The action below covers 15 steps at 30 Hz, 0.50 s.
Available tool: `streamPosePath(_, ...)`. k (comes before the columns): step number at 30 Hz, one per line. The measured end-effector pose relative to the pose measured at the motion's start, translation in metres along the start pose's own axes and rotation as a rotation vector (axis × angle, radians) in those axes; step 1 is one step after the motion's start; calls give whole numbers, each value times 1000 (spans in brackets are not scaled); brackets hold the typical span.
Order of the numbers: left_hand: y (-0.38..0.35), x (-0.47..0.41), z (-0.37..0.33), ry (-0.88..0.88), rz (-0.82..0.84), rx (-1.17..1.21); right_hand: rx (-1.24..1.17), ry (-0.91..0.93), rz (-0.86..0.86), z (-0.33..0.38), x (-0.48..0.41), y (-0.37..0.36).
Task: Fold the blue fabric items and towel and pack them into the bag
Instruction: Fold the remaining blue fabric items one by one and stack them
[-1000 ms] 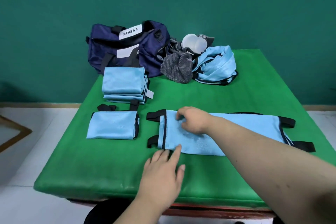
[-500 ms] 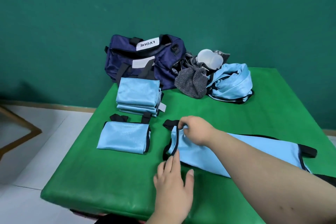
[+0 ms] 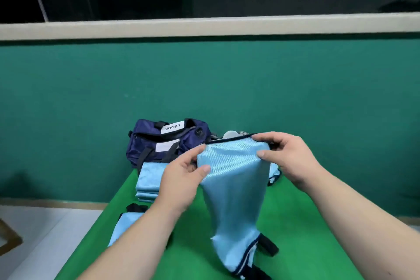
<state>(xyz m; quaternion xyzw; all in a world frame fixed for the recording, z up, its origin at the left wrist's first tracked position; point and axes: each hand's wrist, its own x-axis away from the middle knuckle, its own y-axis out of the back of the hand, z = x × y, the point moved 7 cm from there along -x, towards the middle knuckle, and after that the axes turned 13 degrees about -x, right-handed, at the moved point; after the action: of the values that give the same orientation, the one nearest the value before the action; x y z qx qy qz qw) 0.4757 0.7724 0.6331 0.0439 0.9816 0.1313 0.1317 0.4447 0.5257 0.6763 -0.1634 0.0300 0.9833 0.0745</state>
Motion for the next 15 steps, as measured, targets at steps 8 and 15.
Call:
streamPosePath(8,-9,8,-83,-199,201,0,-123,116,-6,68,38,36)
streamPosePath(15,-25,4,-76,-191,262,24,-170,57,-39,47,46,54)
